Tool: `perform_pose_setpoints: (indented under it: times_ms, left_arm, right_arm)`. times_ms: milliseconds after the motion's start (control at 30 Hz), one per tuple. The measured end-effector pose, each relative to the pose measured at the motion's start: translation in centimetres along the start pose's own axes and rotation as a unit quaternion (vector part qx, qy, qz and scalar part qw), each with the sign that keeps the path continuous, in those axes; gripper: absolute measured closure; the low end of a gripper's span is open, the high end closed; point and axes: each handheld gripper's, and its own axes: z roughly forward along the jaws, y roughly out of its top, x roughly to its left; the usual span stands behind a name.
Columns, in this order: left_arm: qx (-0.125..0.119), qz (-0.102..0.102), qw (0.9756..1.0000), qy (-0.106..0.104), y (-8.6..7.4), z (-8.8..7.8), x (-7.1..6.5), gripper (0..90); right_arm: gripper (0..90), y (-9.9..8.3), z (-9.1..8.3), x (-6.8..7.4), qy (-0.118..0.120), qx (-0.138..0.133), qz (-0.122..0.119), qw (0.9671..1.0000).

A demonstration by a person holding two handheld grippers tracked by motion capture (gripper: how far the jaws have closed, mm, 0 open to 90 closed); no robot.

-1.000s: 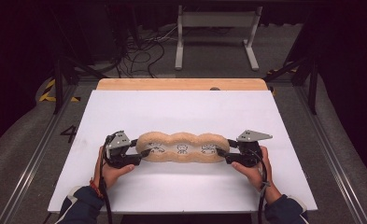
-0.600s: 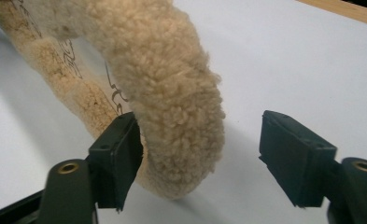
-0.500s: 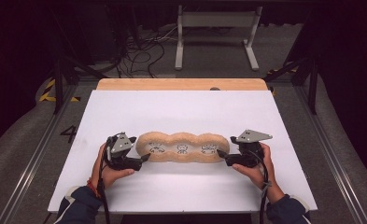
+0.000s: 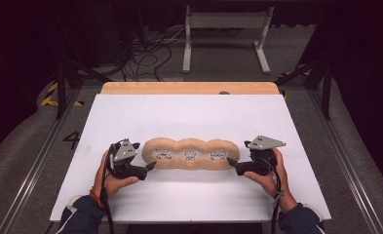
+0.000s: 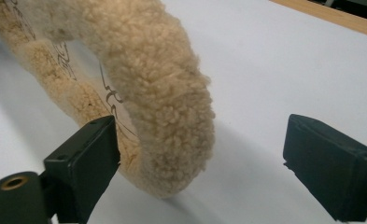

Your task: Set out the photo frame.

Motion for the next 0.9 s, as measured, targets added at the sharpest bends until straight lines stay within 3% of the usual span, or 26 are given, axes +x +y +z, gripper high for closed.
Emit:
perform_pose_setpoints:
  times_ms: [233, 467, 667, 900]
  left_arm:
    - [-0.001, 0.006, 1.0, 0.0, 0.05, -0.17, -0.18, 6.4]
    - [0.005, 0.019, 0.9998, 0.004, 0.08, -0.18, -0.43, 6.9]
    - [0.001, 0.029, 0.9996, 0.005, -0.01, -0.51, -0.37, 7.9]
    - [0.004, 0.028, 0.9995, 0.014, -0.52, -1.01, 0.06, 8.5]
  right_arm:
    - [9.9, -0.05, 0.07, 0.09, -0.008, 0.012, -0.015, 0.9998]
    - [12.5, 0.08, -0.22, 0.27, -0.012, 0.002, -0.022, 0.9997]
    - [12.9, -0.09, -0.08, 0.34, -0.01, 0.011, -0.029, 0.9995]
    - [14.7, -0.15, -0.27, 0.36, -0.009, 0.013, -0.04, 0.9991]
